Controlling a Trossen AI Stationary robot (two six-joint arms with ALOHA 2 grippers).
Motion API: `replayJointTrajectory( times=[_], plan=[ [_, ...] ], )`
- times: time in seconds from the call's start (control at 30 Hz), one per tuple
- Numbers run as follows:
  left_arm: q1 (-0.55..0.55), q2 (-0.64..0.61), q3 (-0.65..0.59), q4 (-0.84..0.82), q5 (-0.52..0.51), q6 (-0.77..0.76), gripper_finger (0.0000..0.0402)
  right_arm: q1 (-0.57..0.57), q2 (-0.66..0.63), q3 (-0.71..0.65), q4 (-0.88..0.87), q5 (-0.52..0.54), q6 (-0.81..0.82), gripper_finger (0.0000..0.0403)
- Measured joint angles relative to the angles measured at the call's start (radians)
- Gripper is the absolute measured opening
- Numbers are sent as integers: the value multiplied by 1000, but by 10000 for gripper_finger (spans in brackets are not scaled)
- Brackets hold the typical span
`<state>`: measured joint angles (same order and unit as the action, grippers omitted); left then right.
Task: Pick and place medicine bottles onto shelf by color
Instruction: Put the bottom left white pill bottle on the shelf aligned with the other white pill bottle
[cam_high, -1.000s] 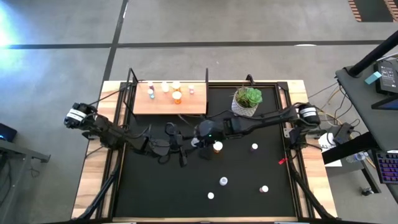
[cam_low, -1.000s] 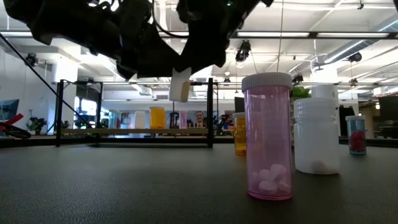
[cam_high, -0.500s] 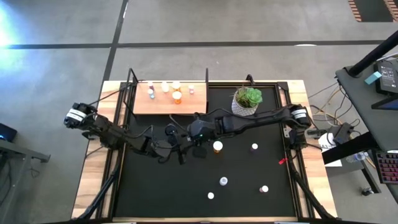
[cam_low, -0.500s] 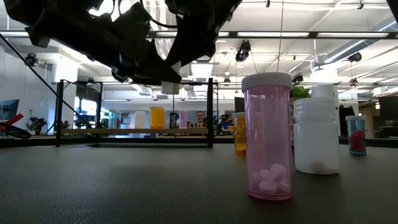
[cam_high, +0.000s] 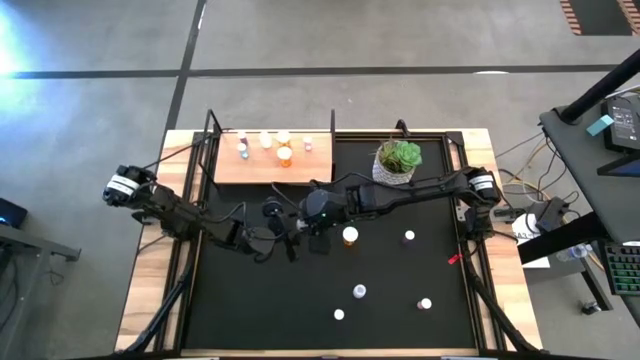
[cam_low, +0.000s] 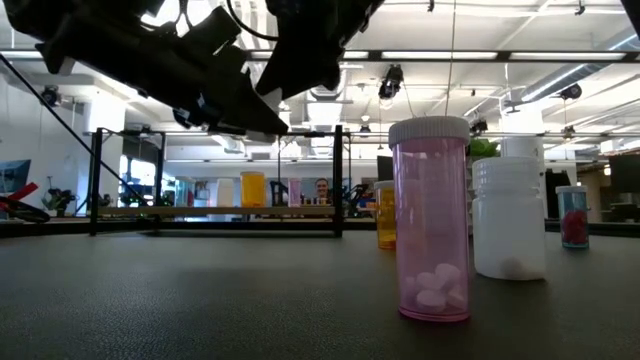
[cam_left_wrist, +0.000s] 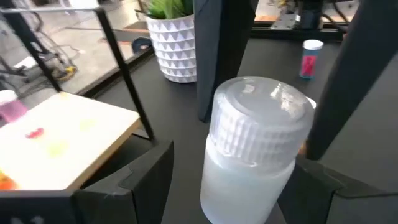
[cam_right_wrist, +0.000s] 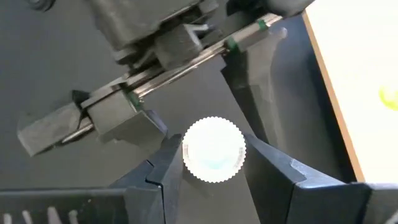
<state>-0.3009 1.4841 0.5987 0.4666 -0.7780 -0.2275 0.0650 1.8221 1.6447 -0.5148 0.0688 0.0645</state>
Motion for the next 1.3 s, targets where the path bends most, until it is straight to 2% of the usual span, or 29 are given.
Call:
replayJointTrajectory(
  times=[0.27, 0.6, 0.77, 1.0, 1.1, 1.3],
  plan=[
    [0, 0, 0, 21, -33, 35, 227, -4, -1, 0, -4, -1, 21, 141],
    [0, 0, 0, 23, -32, 32, 139, -17, -2, 0, -4, -7, 26, 141],
    [0, 0, 0, 31, -31, 30, 126, -22, -2, 17, -40, -11, 45, 142],
    [2, 0, 0, 53, -54, 21, 140, -22, -1, 121, -218, -13, 58, 182],
    [6, 0, 0, 52, -50, 19, 138, -23, 0, 186, -336, 21, 51, 205],
    [35, 0, -14, 48, -66, 23, 137, -24, 0, 295, -530, 63, -60, 227]
  ],
)
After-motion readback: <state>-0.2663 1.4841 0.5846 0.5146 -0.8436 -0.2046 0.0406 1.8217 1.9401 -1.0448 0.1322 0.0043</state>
